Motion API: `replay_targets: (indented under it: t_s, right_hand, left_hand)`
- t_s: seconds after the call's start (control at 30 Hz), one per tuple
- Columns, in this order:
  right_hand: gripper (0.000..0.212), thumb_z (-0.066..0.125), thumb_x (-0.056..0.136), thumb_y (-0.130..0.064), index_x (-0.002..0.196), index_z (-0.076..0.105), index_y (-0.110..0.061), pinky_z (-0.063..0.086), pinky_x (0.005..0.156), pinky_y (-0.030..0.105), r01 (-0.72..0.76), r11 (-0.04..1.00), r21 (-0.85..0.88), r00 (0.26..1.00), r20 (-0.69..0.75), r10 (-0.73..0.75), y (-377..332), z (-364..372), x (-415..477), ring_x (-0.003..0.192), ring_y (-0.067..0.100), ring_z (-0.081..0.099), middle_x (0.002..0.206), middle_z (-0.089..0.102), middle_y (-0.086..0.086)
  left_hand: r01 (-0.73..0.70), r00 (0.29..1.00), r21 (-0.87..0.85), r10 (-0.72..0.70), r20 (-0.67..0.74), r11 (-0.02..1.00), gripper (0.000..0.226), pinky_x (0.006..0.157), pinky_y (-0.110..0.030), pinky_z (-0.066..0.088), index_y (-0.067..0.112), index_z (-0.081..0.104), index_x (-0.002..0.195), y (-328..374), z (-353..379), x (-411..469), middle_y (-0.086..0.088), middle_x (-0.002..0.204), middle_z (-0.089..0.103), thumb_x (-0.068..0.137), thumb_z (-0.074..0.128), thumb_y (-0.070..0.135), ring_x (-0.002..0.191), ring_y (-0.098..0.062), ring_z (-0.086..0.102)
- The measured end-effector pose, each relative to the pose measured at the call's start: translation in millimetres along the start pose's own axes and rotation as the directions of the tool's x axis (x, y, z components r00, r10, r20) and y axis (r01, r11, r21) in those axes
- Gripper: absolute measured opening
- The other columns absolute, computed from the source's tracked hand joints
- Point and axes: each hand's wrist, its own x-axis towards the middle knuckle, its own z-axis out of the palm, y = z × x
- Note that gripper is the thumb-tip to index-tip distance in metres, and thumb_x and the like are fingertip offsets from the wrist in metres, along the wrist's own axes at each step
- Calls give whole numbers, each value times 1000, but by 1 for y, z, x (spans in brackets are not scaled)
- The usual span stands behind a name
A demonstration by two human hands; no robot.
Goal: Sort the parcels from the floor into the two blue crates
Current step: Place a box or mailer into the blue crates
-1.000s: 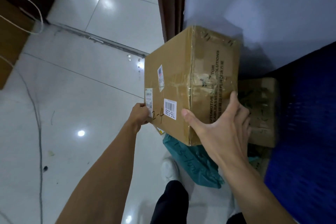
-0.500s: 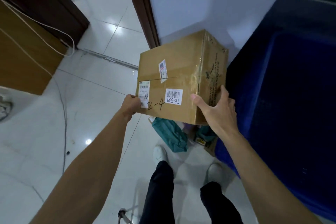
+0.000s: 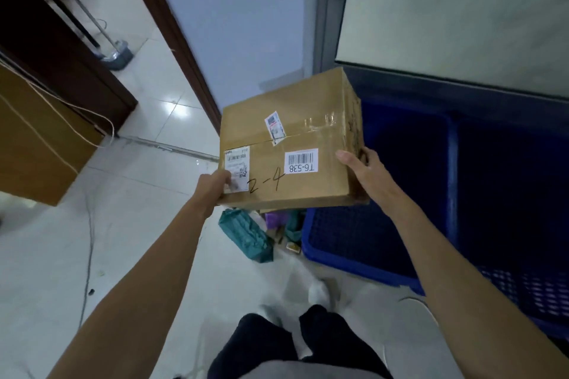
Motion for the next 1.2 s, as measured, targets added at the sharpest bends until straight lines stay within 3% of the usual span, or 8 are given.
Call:
replay_targets:
  t_s: [0.17,0.33,0.43,0.6,0.73,0.87,1.07,1.2]
  right_hand:
    - [113,65,63,-87,151,31,-24,49,91,35,14,998,68,999,-40,-11,22,-43,-52,119,20,56,138,52,-3]
    - [100,62,67,-87,146,46,-28,42,108,40,23,991,135,998,-59,-15,49,-75,-97,119,15,61,134,62,-7]
    - [96,60,68,-87,146,46,-32,40,110,40,15,987,161,997,-71,-3,60,-87,-138,121,13,59,135,61,-10]
    - [38,46,98,-57,127,55,-33,43,82,23,13,976,218,991,-134,17,83,-107,-190,105,7,60,121,63,-8]
    - [58,48,95,-60,144,42,-29,41,77,22,-14,957,291,976,-205,77,106,-134,-209,111,7,57,133,56,-7]
    - [48,53,88,-64,128,54,-36,46,93,35,-31,918,395,952,-268,147,132,-169,-217,110,16,60,126,62,-4]
    - [23,53,92,-53,105,60,-36,40,109,45,-56,877,478,927,-301,224,187,-247,-214,110,23,59,119,64,0]
    - [59,56,78,-62,129,56,-31,41,109,46,-64,897,437,935,-289,207,217,-316,-203,113,22,58,127,61,-1]
  left_hand:
    - [-107,991,76,100,90,991,34,61,-25,49,6,63,112,8,26,-49,-10,104,70,79,54,7,76,-18,63]
    - [-199,970,93,183,162,976,24,78,-36,55,10,64,99,9,40,-87,-10,105,70,76,57,11,94,-27,67]
    - [-254,949,138,220,224,957,30,73,-34,52,10,63,105,3,50,-102,-9,106,68,76,58,17,92,-24,64]
    - [-303,922,181,240,304,936,36,74,-37,51,12,63,106,-1,80,-133,-9,109,65,72,56,24,92,-24,60]
    - [-363,892,172,289,348,916,33,80,-41,55,13,61,112,10,115,-168,-6,105,65,82,54,22,94,-25,63]
    - [-410,860,124,337,383,904,17,71,-33,53,18,61,104,26,157,-200,-1,99,63,89,53,21,83,-15,60]
    - [-439,827,120,348,441,890,22,82,-38,57,30,67,109,37,242,-234,5,104,69,90,56,34,97,-18,66]
    - [-443,825,150,336,455,884,29,79,-38,57,28,65,118,42,314,-257,5,109,66,91,54,33,99,-17,63]
